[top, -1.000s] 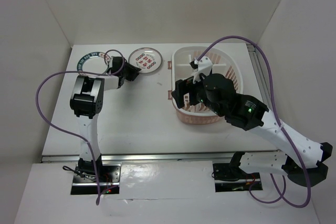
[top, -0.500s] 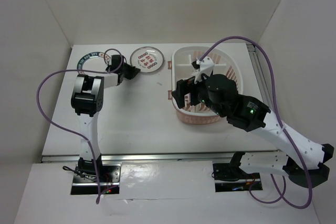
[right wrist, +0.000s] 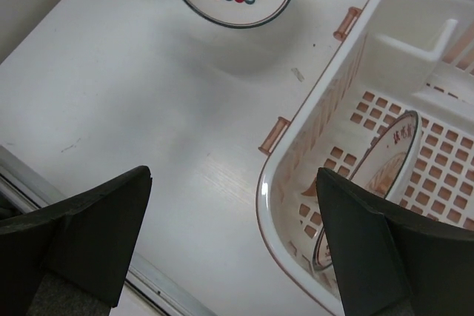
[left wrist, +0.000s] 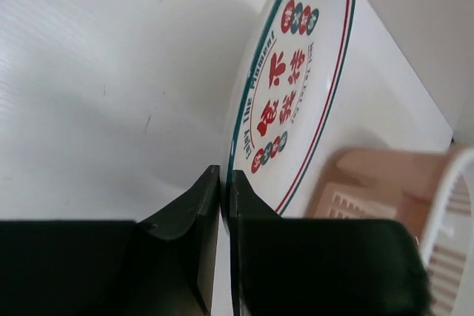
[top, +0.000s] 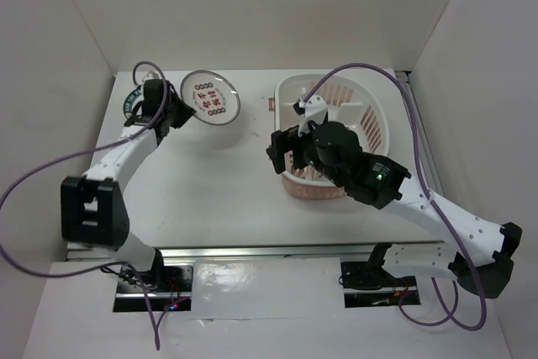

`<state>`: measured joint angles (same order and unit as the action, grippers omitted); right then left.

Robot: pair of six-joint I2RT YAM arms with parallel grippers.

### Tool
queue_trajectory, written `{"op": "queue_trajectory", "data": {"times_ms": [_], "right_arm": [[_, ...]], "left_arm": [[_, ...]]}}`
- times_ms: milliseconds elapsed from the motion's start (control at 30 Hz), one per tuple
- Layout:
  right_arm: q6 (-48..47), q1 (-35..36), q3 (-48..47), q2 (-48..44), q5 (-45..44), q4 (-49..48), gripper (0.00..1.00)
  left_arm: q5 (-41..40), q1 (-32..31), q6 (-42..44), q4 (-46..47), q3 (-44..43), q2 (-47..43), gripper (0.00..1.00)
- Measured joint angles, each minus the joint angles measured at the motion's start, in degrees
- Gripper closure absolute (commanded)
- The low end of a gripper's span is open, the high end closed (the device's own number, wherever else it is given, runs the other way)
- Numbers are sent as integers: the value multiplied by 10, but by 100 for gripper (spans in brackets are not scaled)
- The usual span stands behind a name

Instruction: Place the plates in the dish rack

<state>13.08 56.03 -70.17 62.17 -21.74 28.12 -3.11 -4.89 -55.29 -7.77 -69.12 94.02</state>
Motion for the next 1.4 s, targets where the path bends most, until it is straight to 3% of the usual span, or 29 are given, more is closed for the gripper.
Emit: {"op": "queue_trajectory", "data": {"times_ms": [133,433,633,967,1000,1100,1133,1167,1233,1267,1300,1333,1367,1400], "right_arm": [[-24,-34,-7,23,58,-42,1],[-65,-227,-71,133,336,-153,1],[-33,-334,-62,161,494,-220,1],[-1,-296,-48,179,588,-279,1],[0,-294,-47,180,592,-278,5],[2,-288,-44,183,600,-281,31],[2,-287,-43,184,602,-282,64],[3,-285,-42,186,603,-282,83],[14,-283,-38,188,605,-281,100],[26,-282,-37,188,602,-282,100],[28,-282,-37,188,592,-280,100],[34,-282,-37,187,587,-277,100],[36,-282,-37,187,585,-276,100],[36,-280,-37,185,579,-273,100]], "left_arm": [[20,5,61,-21,52,-151,100],[155,9,133,-14,159,-424,100],[268,9,134,5,181,-463,100],[352,4,126,65,198,-454,100],[356,3,122,72,203,-452,100],[372,2,102,104,223,-449,100],[380,2,96,118,230,-446,100],[386,2,87,130,237,-443,100],[390,2,86,138,244,-437,100],[391,3,86,139,246,-434,96],[391,2,87,142,246,-429,83],[390,2,87,143,246,-428,42],[388,2,87,143,246,-427,14],[383,2,82,142,246,-428,0]]}}
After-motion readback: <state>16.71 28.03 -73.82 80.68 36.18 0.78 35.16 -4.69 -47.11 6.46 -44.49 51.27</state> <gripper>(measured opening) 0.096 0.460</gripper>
